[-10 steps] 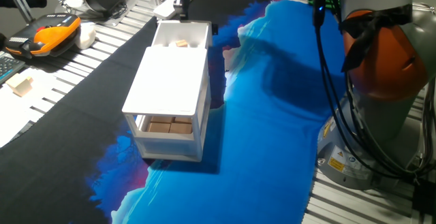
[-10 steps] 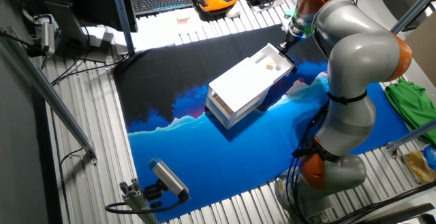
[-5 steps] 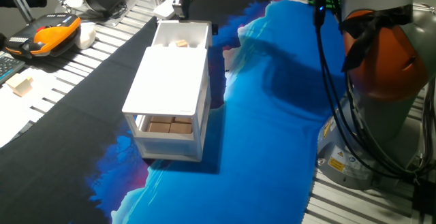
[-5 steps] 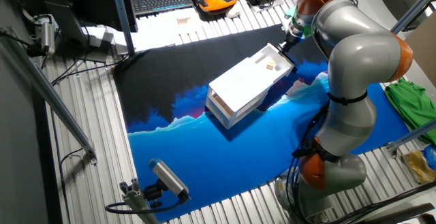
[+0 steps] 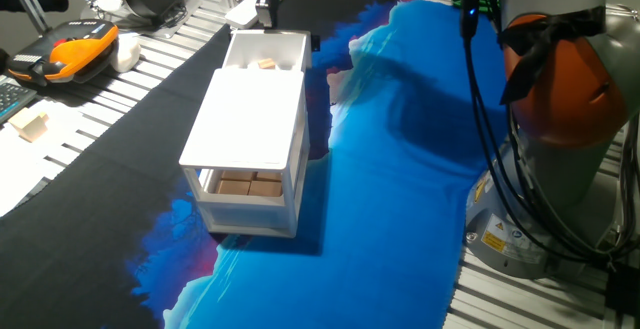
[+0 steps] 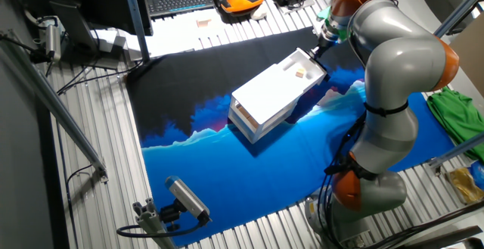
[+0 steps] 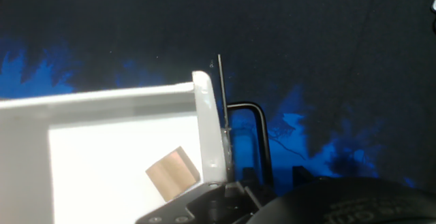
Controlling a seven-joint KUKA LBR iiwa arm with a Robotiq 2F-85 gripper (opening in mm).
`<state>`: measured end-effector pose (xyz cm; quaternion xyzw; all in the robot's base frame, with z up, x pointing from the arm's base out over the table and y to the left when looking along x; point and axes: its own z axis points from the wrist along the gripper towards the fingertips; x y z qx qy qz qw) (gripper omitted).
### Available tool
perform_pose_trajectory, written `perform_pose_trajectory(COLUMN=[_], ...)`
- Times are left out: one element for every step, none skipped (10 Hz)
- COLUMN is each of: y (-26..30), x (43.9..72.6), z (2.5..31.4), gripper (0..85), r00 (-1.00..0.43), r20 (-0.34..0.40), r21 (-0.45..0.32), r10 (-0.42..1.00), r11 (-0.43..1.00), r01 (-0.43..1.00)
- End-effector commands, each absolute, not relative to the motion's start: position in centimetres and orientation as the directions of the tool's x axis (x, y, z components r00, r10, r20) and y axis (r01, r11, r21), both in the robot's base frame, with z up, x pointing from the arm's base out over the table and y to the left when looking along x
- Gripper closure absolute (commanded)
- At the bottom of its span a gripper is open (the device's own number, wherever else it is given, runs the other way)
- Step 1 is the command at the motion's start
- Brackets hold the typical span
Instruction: Grasp the handle and close the drawer
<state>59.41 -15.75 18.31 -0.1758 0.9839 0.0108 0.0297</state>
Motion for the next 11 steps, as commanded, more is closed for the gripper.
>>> perform_pose_trajectory(y=[-15.81, -15.81, -15.82, -15.81, -15.84, -15.85, -15.88, -15.91, -15.92, -15.93, -15.94], x=[59.42, 59.42, 59.41, 59.41, 59.42, 59.4, 59.36, 59.32, 59.31, 59.29, 59.26], z=[18.34, 18.34, 18.32, 18.29, 18.22, 18.14, 18.05, 17.93, 17.8, 17.79, 17.86], gripper=[51.0, 51.0, 51.0, 51.0, 51.0, 68.0, 68.0, 68.0, 68.0, 68.0, 68.0], r00=[-0.934, -0.932, -0.931, -0.931, -0.93, -0.93, -0.93, -0.929, -0.929, -0.929, -0.931], r20=[-0.062, -0.062, -0.06, -0.058, -0.055, -0.054, -0.053, -0.051, -0.051, -0.051, -0.05], r21=[0.009, 0.004, -0.002, -0.008, -0.011, -0.014, -0.016, -0.018, -0.018, -0.018, -0.022], r10=[-0.351, -0.357, -0.36, -0.36, -0.363, -0.363, -0.364, -0.366, -0.367, -0.366, -0.361], r11=[0.936, 0.934, 0.933, 0.933, 0.932, 0.932, 0.931, 0.931, 0.93, 0.931, 0.932], r01=[-0.352, -0.358, -0.36, -0.36, -0.363, -0.363, -0.364, -0.365, -0.367, -0.365, -0.361])
